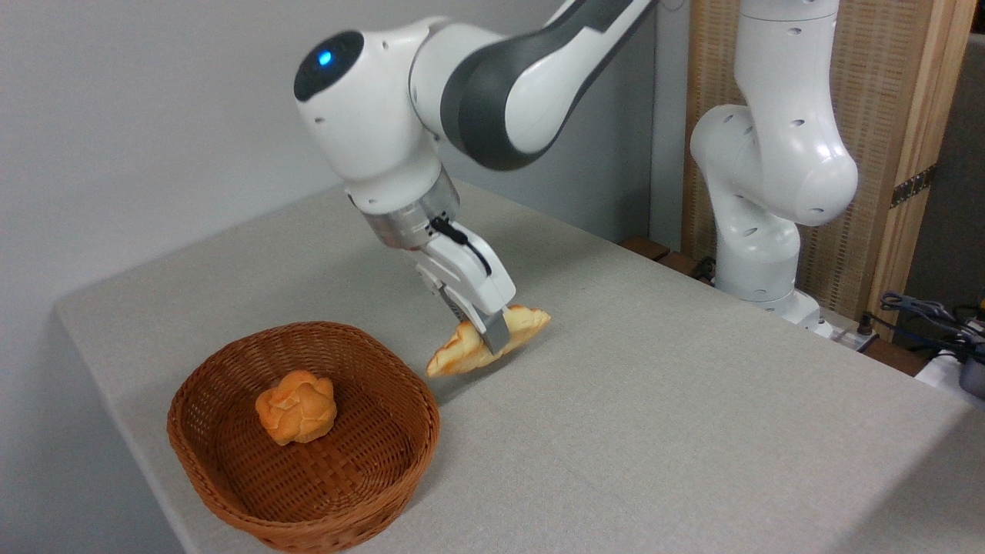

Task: Put bread into the basket
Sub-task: 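Carry the braided roll over the wicker basket and lower it, then open the gripper to release the roll and raise it away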

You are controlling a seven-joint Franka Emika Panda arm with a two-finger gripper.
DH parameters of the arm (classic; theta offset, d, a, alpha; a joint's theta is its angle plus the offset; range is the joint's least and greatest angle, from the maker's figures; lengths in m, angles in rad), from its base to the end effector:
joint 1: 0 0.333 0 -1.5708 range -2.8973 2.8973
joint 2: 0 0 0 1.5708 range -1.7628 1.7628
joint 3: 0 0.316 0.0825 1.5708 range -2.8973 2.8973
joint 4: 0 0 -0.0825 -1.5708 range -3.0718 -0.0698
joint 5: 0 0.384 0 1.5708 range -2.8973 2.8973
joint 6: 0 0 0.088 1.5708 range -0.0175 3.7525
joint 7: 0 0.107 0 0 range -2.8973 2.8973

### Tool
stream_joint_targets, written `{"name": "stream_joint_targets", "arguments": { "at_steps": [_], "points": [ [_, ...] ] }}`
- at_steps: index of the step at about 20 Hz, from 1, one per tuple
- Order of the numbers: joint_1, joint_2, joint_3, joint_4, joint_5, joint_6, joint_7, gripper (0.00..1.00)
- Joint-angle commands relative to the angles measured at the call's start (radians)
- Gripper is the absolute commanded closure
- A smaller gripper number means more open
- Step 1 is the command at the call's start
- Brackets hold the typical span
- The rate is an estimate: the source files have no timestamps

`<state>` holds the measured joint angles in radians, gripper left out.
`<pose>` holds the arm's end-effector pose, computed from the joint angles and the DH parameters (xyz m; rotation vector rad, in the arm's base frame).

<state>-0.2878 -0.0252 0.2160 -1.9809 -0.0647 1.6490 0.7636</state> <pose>0.5114 -0.0426 0.4546 2.7021 -1.1764 -0.3949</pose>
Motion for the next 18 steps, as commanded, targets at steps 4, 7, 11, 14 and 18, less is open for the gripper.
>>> {"name": "stream_joint_targets", "arguments": {
  "at_steps": [4,7,11,14,18],
  "points": [
    [0.006,-0.007,0.029,0.12,0.008,0.032,0.026,0.91],
    [0.001,-0.004,0.02,0.122,0.002,0.148,0.025,0.88],
    [-0.002,0.004,0.023,0.122,-0.079,0.332,0.019,0.8],
    [0.001,0.005,0.031,0.122,-0.142,0.425,0.013,0.4],
    [0.003,0.007,0.031,0.12,-0.136,0.434,0.023,0.0]
  ]
}}
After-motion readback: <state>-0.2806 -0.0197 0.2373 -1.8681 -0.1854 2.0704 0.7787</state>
